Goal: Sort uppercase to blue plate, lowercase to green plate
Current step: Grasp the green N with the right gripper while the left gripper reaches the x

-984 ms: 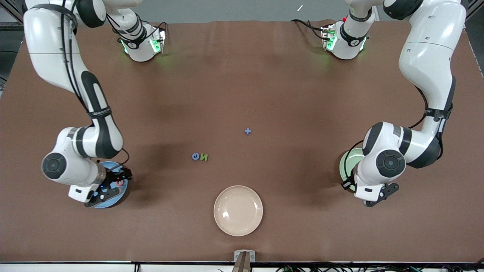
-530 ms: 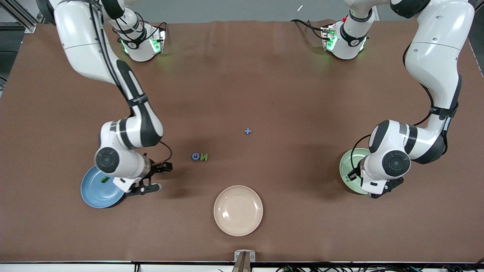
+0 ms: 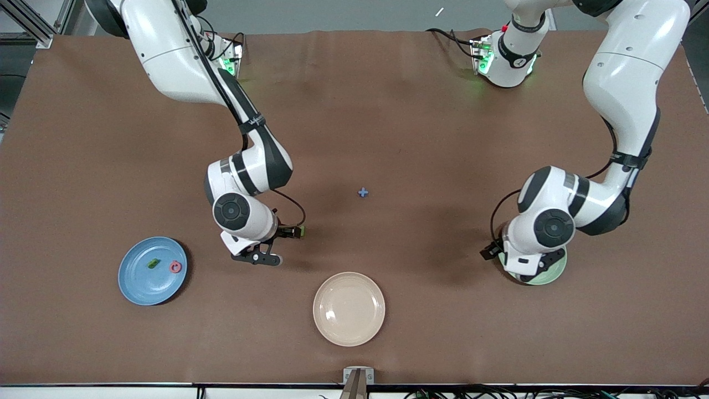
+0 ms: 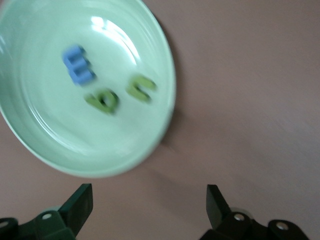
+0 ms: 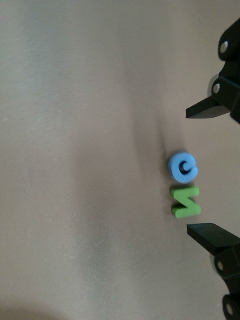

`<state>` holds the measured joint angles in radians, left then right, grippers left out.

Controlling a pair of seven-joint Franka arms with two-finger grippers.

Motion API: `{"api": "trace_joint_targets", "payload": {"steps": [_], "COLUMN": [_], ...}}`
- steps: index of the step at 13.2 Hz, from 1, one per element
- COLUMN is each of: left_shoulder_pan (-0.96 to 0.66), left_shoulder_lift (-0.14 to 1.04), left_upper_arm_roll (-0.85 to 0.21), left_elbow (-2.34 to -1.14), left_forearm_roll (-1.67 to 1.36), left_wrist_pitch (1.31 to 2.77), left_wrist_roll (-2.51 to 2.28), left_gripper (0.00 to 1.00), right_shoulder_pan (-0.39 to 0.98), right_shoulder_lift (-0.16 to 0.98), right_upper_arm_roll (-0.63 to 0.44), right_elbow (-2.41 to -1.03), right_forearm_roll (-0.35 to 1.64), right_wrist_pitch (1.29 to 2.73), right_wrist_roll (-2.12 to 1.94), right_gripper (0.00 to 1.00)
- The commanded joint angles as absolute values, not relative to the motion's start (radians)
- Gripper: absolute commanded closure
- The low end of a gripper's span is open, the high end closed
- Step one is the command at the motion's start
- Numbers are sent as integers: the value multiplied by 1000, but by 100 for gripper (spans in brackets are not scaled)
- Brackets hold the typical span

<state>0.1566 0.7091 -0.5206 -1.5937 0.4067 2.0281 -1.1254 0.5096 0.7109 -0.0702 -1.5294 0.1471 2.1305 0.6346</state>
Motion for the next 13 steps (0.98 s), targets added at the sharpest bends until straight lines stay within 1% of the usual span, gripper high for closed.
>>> {"api": "trace_joint_targets", "payload": {"steps": [1,3,6,7,9,10,13], "left_shoulder_pan": [149,117,92,84,52,31,-14], "left_shoulder_lift": [690,692,692,692,690,692,706], "left_upper_arm_roll": [-555,-555,-555,-557,-557,-557,-555], "left_elbow": [-1631,-1643,-1658,-1669,-1672,-1671,-1671], "left_forearm_roll": [408,410,411,414,419,419,425], "left_wrist_pitch": [2049,2060,2062,2068,2079,2094,2158], "left_wrist_roll": [-1283,-1394,-1408,-1404,-1391,-1393,-1390], "left_gripper": [0,0,1,2,3,4,4], "right_shoulder_pan": [547,557,584,586,586,586,630], "right_shoulder_lift": [709,715,715,715,715,716,721], "right_upper_arm_roll": [-80,-80,-80,-80,-78,-78,-80], "right_elbow": [-1551,-1580,-1594,-1594,-1595,-1604,-1684], "right_forearm_roll": [166,164,163,163,164,178,187], "right_wrist_pitch": [2173,2203,2230,2230,2244,2264,2442], "right_wrist_roll": [864,900,903,910,916,948,1092], "right_gripper": [8,8,8,9,17,18,15]}}
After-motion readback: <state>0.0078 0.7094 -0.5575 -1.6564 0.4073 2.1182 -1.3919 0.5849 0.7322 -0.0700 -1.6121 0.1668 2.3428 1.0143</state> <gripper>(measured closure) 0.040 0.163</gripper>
